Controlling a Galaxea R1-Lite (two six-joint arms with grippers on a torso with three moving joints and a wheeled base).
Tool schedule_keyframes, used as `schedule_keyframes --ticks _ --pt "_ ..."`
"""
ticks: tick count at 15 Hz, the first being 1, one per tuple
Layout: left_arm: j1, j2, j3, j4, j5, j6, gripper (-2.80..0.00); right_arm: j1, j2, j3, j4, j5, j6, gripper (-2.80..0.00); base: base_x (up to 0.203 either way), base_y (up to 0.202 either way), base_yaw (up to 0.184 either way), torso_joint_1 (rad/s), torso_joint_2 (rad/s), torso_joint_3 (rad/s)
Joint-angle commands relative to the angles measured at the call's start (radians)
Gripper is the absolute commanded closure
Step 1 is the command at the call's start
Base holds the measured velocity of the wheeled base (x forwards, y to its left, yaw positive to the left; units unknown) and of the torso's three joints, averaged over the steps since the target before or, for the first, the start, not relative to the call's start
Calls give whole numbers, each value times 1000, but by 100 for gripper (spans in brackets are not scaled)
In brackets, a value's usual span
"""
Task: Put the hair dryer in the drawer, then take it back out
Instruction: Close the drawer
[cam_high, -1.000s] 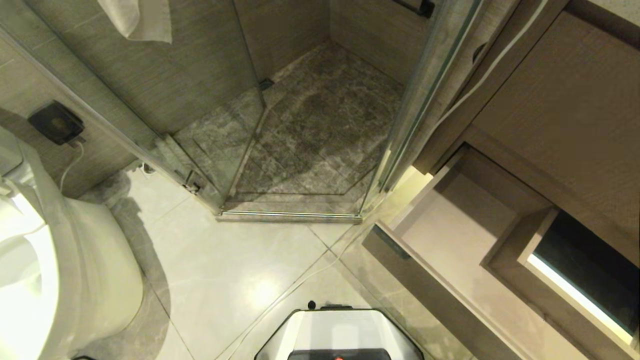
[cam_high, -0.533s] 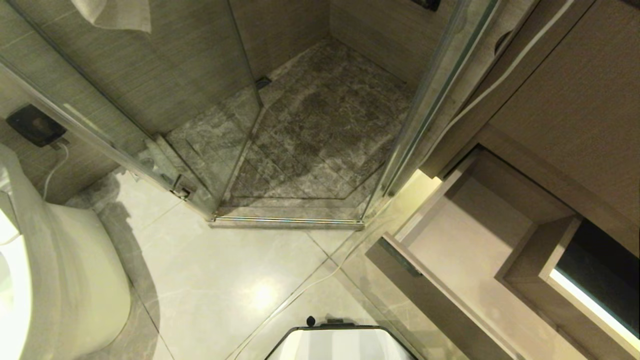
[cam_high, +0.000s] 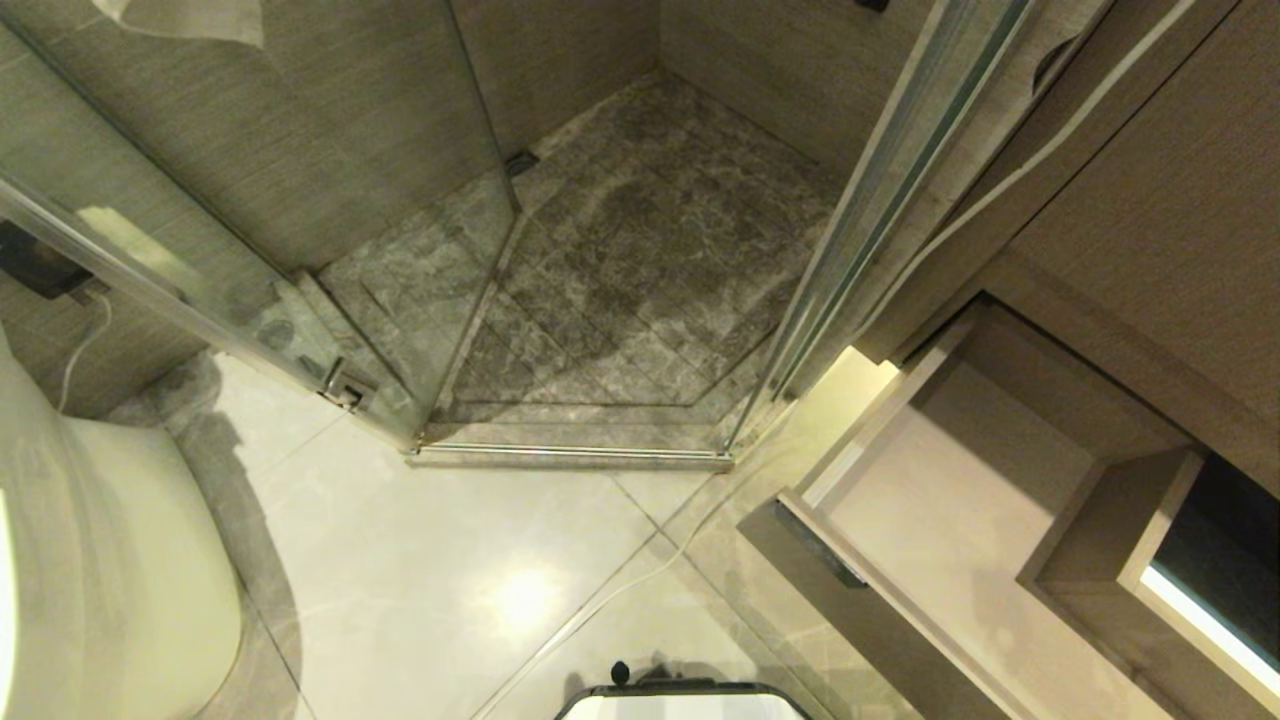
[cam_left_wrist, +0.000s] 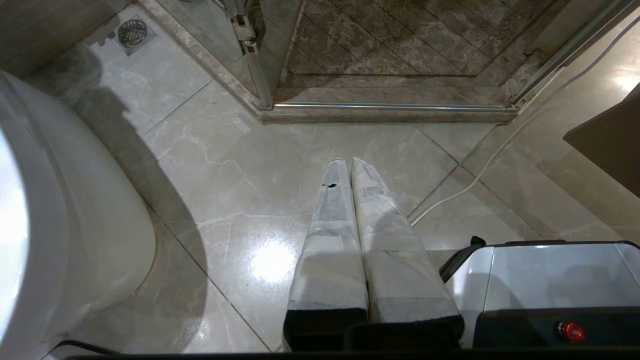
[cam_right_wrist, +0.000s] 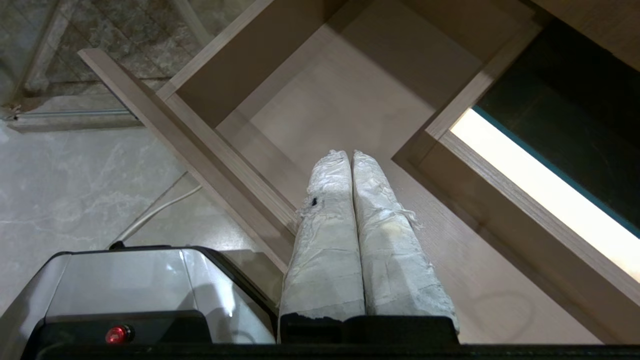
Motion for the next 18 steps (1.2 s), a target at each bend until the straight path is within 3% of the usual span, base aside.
schedule_keyframes --ticks 1,4,18 --pt "0 2 0 -2 0 0 0 0 2 0 -1 0 2 0 0 0 0 110 41 198" --pt "0 2 0 -2 0 0 0 0 2 0 0 0 2 0 -5 4 -87 43 38 49" --pt "0 2 0 -2 0 0 0 0 2 0 -1 0 2 0 -1 10 -172 16 5 20"
